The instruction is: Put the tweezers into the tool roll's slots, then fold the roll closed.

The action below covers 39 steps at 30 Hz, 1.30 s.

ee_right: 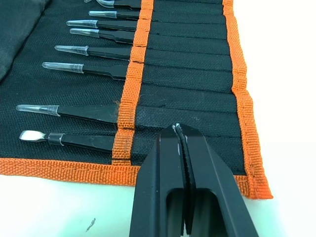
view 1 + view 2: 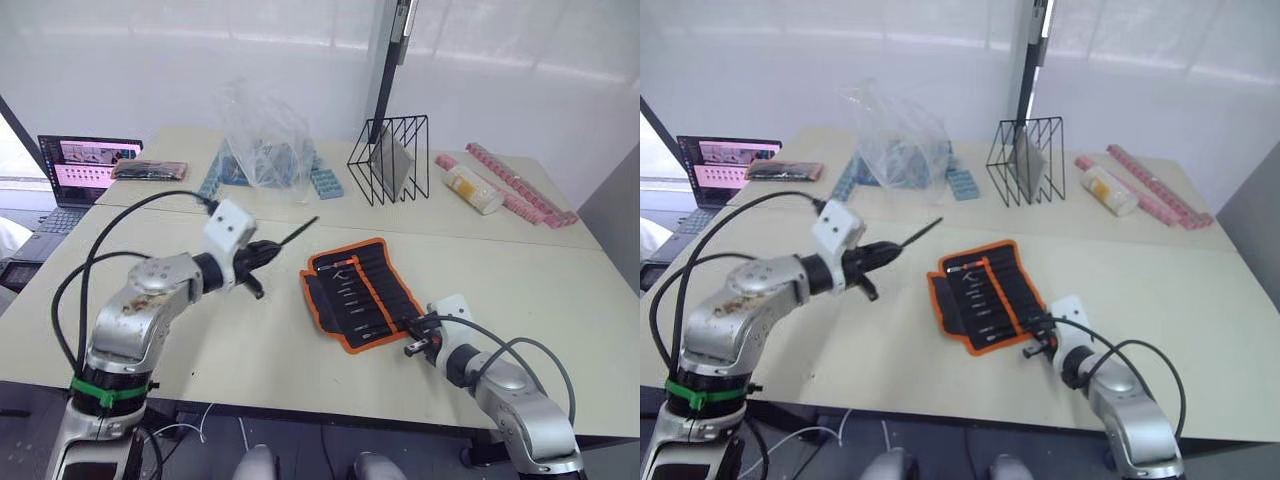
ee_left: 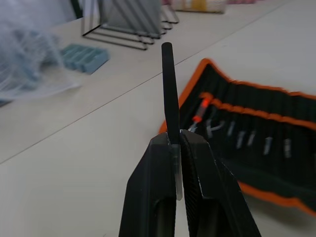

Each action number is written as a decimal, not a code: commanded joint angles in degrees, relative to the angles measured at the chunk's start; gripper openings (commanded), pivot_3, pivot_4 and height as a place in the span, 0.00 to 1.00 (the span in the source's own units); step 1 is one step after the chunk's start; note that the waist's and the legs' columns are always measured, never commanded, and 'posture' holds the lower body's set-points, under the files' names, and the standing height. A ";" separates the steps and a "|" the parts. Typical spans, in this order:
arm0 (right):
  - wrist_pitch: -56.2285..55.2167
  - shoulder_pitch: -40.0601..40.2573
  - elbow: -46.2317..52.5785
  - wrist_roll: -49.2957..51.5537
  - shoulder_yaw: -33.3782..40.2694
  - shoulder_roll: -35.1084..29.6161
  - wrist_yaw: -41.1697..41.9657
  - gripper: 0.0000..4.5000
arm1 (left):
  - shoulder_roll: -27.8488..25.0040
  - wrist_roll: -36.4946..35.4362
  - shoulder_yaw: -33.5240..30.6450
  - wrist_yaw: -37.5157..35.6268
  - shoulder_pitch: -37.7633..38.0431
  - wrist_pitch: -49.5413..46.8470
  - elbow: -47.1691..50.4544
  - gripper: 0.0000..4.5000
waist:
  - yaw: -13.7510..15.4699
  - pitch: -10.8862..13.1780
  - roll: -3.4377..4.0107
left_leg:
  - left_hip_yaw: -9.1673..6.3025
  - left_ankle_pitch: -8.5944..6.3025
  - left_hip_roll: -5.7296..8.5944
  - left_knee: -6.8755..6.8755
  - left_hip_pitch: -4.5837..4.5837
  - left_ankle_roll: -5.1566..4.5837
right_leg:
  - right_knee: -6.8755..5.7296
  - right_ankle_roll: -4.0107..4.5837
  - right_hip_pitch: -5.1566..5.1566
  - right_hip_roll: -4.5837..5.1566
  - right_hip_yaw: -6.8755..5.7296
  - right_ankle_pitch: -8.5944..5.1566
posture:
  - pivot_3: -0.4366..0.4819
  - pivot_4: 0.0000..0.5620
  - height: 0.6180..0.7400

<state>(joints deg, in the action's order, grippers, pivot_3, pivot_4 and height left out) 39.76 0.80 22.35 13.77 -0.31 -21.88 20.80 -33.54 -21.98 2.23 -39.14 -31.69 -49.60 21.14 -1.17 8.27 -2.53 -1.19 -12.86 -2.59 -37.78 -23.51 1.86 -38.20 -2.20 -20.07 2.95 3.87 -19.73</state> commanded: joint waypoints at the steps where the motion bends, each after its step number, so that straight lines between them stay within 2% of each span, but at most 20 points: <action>1: 4.07 1.69 -4.98 -1.06 -2.43 -0.19 -0.24 0.00 | -0.88 -3.67 4.41 -3.34 -3.12 -5.57 3.53 0.01 | -0.25 -0.01 -0.02 | 0.00 0.00 -0.03 0.00 0.01 0.00 | 0.00 0.00 0.00 -0.05 0.03 0.00 | 0.48 0.27 0.58; 6: 4.06 1.51 -5.03 -1.07 -2.65 -0.13 -0.32 0.00 | -3.98 -0.86 17.48 -5.37 -5.98 -10.43 4.95 0.01 | -0.42 0.05 0.08 | -0.01 0.00 -0.23 0.00 0.00 0.00 | 0.00 0.04 -0.02 -0.37 0.10 0.01 | 0.48 0.27 0.58; 13: 4.23 2.83 -3.84 -0.90 -2.32 0.15 -0.94 0.00 | -4.09 2.16 25.17 -5.99 -10.63 -12.17 1.63 0.01 | -0.07 0.09 0.07 | -0.01 0.00 -0.25 0.00 -0.01 0.00 | 0.00 0.05 -0.05 -0.42 0.11 0.02 | 0.48 0.27 0.58; 32: 4.66 4.98 -2.02 -0.47 -2.21 1.50 -2.95 0.00 | 1.59 8.89 33.22 -8.11 -16.74 -9.42 -8.02 0.01 | 0.38 0.10 0.09 | -0.03 0.01 -0.22 -0.01 -0.19 -0.01 | 0.03 0.05 -0.13 -0.45 0.11 0.02 | 0.48 0.27 0.58; 39: 4.70 5.68 -1.57 -0.44 -2.20 1.81 -3.22 0.00 | 7.13 11.82 34.75 -7.35 -18.48 -7.49 -13.96 0.01 | 0.52 0.09 0.09 | -0.06 0.02 -0.20 -0.04 -0.25 -0.02 | 0.02 0.05 -0.13 -0.46 0.11 0.02 | 0.48 0.27 0.58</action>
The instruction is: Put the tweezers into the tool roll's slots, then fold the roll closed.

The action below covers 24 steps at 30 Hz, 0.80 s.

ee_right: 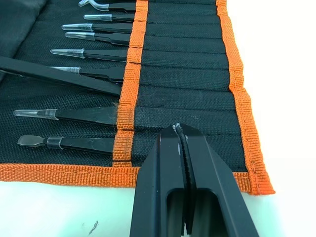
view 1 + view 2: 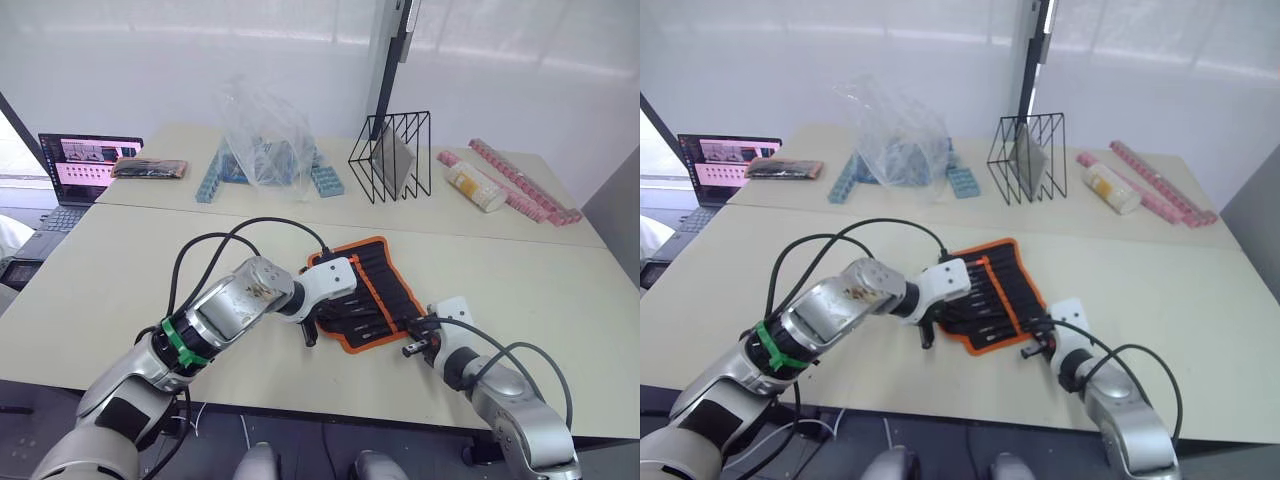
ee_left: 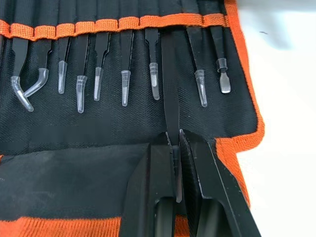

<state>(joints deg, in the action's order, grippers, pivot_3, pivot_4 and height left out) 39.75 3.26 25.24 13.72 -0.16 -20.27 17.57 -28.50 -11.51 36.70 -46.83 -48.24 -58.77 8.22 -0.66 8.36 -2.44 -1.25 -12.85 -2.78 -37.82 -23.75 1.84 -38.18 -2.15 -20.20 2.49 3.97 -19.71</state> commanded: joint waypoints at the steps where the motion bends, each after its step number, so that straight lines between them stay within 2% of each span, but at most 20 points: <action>1: 4.74 3.22 -4.42 -0.35 -2.40 0.23 -0.03 0.00 | 3.17 1.85 0.46 0.59 -2.10 2.09 -2.24 0.01 | -0.01 0.00 0.00 | -0.01 0.00 0.00 -0.01 -0.01 0.00 | 0.00 0.00 0.00 0.00 0.00 0.00 | 0.48 0.27 0.58; 9: 4.90 3.40 -4.07 -0.39 -2.60 0.53 -0.26 0.00 | 10.57 4.82 0.52 1.24 -2.68 5.89 -10.81 0.01 | -0.03 -0.01 0.03 | -0.02 0.00 0.02 -0.01 -0.03 -0.01 | -0.01 0.00 -0.01 -0.01 0.00 0.00 | 0.48 0.27 0.58; 17: 4.87 3.36 -4.20 -0.30 -2.79 0.46 -0.13 0.00 | 18.18 8.15 -0.89 2.70 -3.45 15.46 -21.98 0.01 | 0.12 -0.03 0.06 | -0.03 0.02 0.05 -0.04 -0.02 -0.03 | -0.01 0.00 0.04 0.01 0.00 0.00 | 0.48 0.27 0.58; 24: 4.81 3.45 -4.22 -0.34 -2.74 0.46 -0.11 0.00 | 18.93 9.39 -1.50 1.63 -2.88 17.36 -23.26 0.01 | 0.88 -0.06 0.09 | -0.03 0.19 0.16 -0.06 -0.01 -0.16 | -0.01 -0.09 0.11 0.10 0.01 0.06 | 0.48 0.27 0.58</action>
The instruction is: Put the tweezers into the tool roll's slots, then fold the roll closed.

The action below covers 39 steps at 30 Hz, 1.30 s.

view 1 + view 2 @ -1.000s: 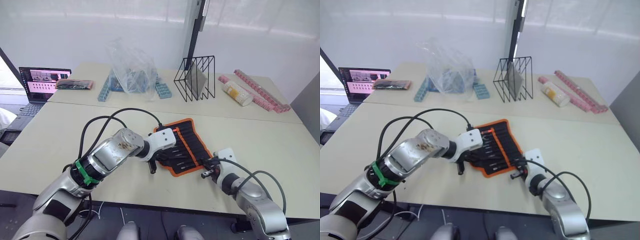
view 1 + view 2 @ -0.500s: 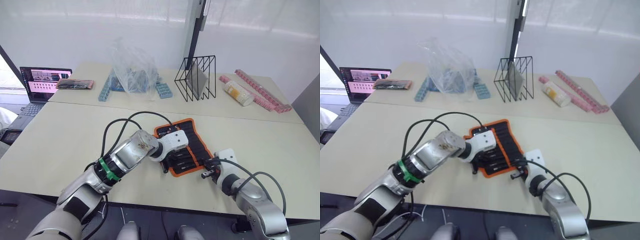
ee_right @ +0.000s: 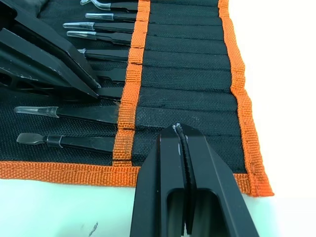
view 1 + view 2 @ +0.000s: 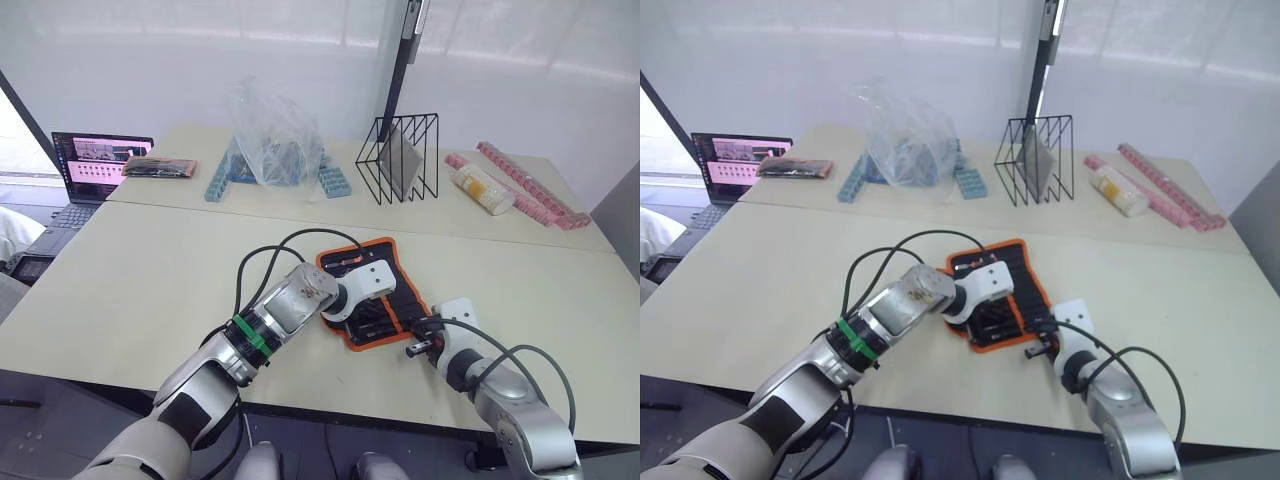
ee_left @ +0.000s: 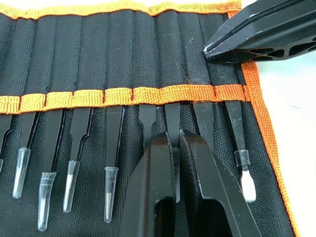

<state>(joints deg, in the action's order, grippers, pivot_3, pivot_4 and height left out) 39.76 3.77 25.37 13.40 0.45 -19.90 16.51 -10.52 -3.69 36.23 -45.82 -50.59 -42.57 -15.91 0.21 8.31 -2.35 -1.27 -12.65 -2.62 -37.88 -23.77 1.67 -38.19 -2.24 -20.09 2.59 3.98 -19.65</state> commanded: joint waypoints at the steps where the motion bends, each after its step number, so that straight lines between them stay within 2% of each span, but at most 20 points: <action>1: 4.78 2.94 -4.38 -0.03 -3.33 0.08 0.94 0.00 | 0.50 1.47 -1.27 0.23 -0.44 0.70 1.76 0.01 | -0.01 0.00 0.00 | 0.00 0.00 0.00 0.00 0.00 0.00 | 0.00 0.00 0.00 0.00 0.00 0.00 | 0.48 0.27 0.58; 2: 4.76 2.93 -4.42 -0.02 -3.30 0.06 0.95 0.00 | -0.06 1.37 -1.60 -0.12 -0.36 0.10 2.87 0.01 | -0.05 0.00 0.00 | 0.00 0.00 -0.01 0.00 0.00 0.00 | 0.00 0.00 -0.01 -0.01 0.00 0.00 | 0.48 0.27 0.58; 15: 4.17 2.34 -5.60 -0.32 -3.29 -0.05 1.50 0.00 | -12.10 -5.32 -9.44 -5.66 2.57 -11.68 25.83 0.99 | -0.93 0.00 0.08 | -0.14 0.00 -0.04 0.07 -0.09 -0.01 | -0.11 0.01 -0.08 -0.10 -0.01 0.00 | 0.48 0.27 0.58; 18: 4.00 1.96 -5.93 -0.41 -3.30 -0.19 1.68 0.00 | -16.20 -7.28 -13.63 -6.42 6.49 -10.45 29.57 1.00 | -1.11 -0.01 0.14 | -0.14 0.00 -0.05 0.07 -0.07 0.00 | -0.11 0.02 -0.08 -0.10 -0.01 0.00 | 0.48 0.27 0.58; 22: 3.64 1.80 -6.35 -0.46 -2.83 -0.71 2.09 0.00 | -21.60 -8.37 -20.97 -5.75 15.15 -3.64 33.10 1.00 | -1.12 -0.01 0.18 | -0.13 -0.01 -0.09 0.08 0.00 0.00 | -0.31 0.03 -0.13 -0.11 -0.02 0.00 | 0.48 0.27 0.58; 24: 3.60 1.68 -6.48 -0.46 -2.59 -0.94 2.32 0.00 | -21.43 -11.02 -27.90 -4.30 19.89 -0.20 34.27 1.00 | -1.06 -0.01 0.18 | -0.14 -0.01 -0.10 0.08 0.01 0.00 | -0.35 0.04 -0.15 -0.10 -0.02 0.00 | 0.48 0.27 0.58; 29: 3.57 1.56 -6.51 -0.45 -1.98 -1.69 2.90 0.00 | -24.09 -13.16 -38.92 -5.30 33.17 13.62 38.23 1.00 | -0.93 -0.03 0.12 | -0.11 0.00 -0.12 0.06 0.05 0.01 | -0.34 0.06 -0.13 -0.03 -0.02 0.00 | 0.48 0.27 0.58; 31: 3.50 1.56 -6.57 -0.40 -1.67 -2.02 3.22 0.00 | -24.73 -15.72 -41.47 -5.87 35.86 13.23 39.00 1.00 | -0.75 -0.03 0.11 | -0.09 -0.01 -0.13 0.06 0.05 0.01 | -0.34 0.10 -0.11 -0.02 -0.03 -0.01 | 0.48 0.27 0.58; 35: 3.28 1.68 -6.65 -0.26 -0.72 -3.49 4.31 0.00 | -26.41 -23.95 -51.45 -9.09 44.38 12.69 40.08 1.00 | -0.90 -0.02 0.12 | -0.07 0.00 -0.18 0.06 0.05 0.02 | -0.30 0.14 -0.09 -0.01 -0.04 -0.03 | 0.48 0.27 0.58; 39: 2.98 1.52 -6.51 -0.28 -0.10 -4.98 5.35 0.00 | -28.79 -26.98 -56.38 -11.28 50.81 13.70 40.68 1.00 | -0.60 0.02 0.19 | -0.13 -0.01 -0.19 0.06 0.07 0.02 | -0.33 0.17 -0.09 -0.01 -0.08 -0.04 | 0.48 0.27 0.58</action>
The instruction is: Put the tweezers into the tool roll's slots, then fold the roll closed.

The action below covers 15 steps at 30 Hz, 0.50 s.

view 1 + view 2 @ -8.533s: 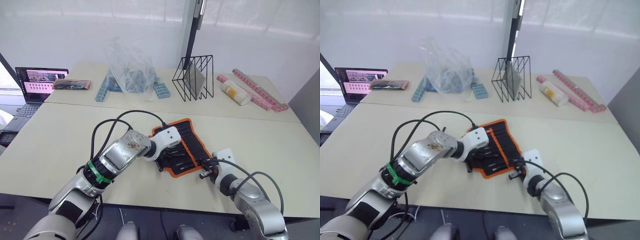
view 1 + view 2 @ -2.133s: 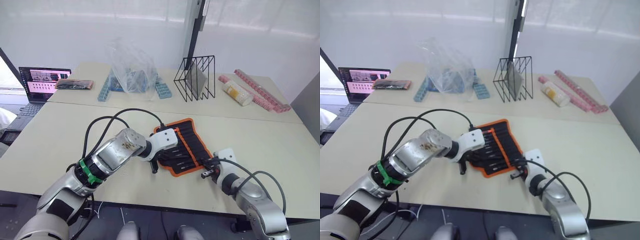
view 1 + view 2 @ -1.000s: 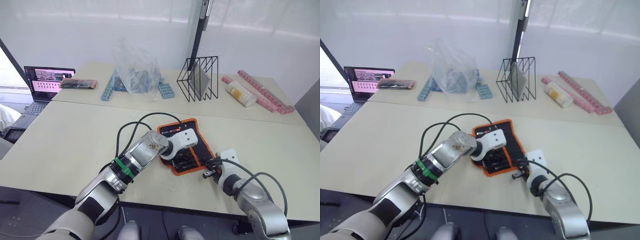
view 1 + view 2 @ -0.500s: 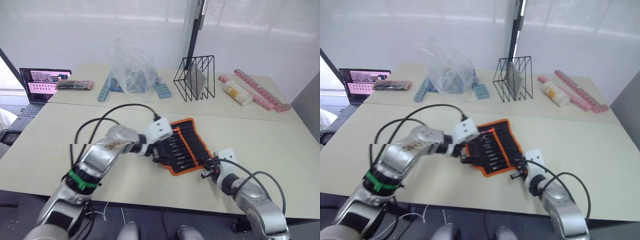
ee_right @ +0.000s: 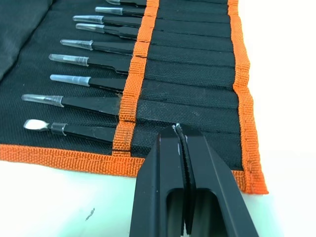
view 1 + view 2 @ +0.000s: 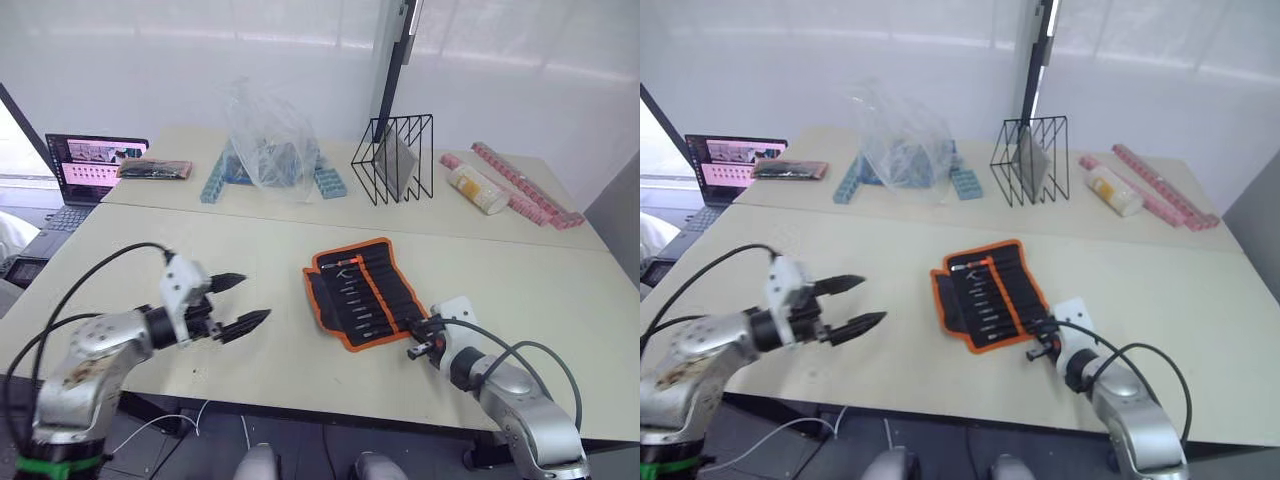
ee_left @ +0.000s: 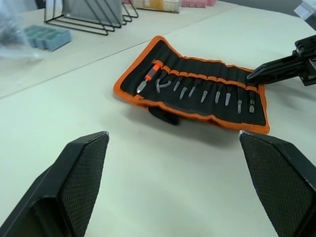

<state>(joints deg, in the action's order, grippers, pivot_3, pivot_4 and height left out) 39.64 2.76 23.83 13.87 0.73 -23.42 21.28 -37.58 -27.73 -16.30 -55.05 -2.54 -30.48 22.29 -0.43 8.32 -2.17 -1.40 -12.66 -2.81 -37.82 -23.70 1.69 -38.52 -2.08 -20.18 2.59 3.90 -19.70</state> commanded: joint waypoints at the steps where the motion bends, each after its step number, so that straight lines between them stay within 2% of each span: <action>1: 2.94 2.45 -5.00 -0.68 -0.12 -1.91 0.91 0.00 | -2.28 -3.35 -4.36 -2.48 4.02 1.80 2.73 1.00 | 0.03 -0.02 -0.03 | 0.01 0.00 0.00 0.00 -0.01 0.00 | 0.01 0.00 0.00 0.01 0.01 0.00 | 0.48 0.27 0.58; 9: -0.20 3.26 0.52 1.81 2.48 -4.31 4.95 0.00 | -4.84 -5.30 -6.41 -3.61 8.84 3.18 4.28 1.00 | 0.60 0.02 0.02 | 0.04 0.00 0.00 0.00 -0.07 0.00 | 0.11 0.03 -0.02 0.07 0.01 -0.02 | 0.48 0.27 0.58; 12: -2.54 3.96 2.44 2.78 5.43 -4.79 5.88 0.20 | -5.19 -5.69 -5.89 -2.73 8.82 2.78 5.38 1.00 | 0.52 0.15 0.06 | 0.06 0.00 0.00 0.00 -0.13 0.00 | 0.12 0.03 -0.08 0.07 0.03 -0.02 | 0.48 0.27 0.58; 15: -5.39 4.96 4.08 5.58 9.23 -4.99 8.05 0.42 | -5.87 -6.13 -6.46 -2.88 9.33 2.55 5.78 1.00 | 0.24 0.45 0.45 | 0.10 0.00 0.00 0.00 -0.15 0.00 | 0.11 0.03 -0.13 0.06 0.06 -0.02 | 0.48 0.27 0.58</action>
<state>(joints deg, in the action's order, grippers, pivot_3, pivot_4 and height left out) 36.07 7.33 25.97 17.33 6.92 -27.88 28.02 -42.63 -32.37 -21.47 -57.92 6.78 -28.58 26.12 -0.19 8.77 -1.72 -1.30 -12.66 -2.80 -37.82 -23.85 1.69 -38.42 -2.04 -20.32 2.62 3.96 -19.72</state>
